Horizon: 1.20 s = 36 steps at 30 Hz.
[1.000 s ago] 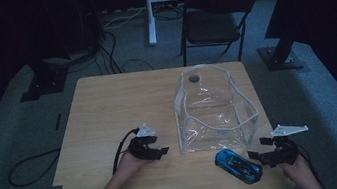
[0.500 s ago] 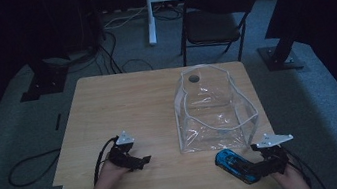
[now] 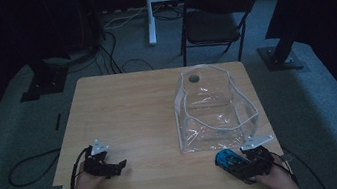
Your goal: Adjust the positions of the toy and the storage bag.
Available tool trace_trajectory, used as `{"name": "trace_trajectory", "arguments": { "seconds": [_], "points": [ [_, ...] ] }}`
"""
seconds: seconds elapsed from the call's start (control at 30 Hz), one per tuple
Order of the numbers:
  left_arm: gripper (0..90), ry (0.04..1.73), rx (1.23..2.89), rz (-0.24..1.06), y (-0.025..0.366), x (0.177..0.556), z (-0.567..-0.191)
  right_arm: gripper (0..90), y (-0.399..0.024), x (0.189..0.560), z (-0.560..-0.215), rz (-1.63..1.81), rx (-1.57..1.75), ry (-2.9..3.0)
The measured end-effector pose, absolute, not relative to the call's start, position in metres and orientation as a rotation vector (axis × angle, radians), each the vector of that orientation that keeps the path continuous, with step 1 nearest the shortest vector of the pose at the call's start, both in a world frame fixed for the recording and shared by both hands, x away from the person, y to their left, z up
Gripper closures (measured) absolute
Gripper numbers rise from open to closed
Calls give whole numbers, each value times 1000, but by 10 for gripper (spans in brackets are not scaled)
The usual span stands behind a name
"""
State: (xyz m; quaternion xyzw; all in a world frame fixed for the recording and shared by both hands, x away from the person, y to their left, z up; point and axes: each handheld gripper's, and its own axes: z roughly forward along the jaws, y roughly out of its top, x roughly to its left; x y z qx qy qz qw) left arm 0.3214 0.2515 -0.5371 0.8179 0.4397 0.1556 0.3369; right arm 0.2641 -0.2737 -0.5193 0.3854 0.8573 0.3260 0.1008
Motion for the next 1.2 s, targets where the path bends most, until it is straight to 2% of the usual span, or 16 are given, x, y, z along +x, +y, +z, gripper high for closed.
{"name": "trace_trajectory", "arguments": {
  "seconds": [0.73,1.2],
  "points": [
    [4,1392,2080,554,304,298,-547,134,-256,270,-537,743,1057,2630],
    [4,1518,1966,623,312,298,-552,127,-256,270,-539,739,1061,2630]
  ]
}}
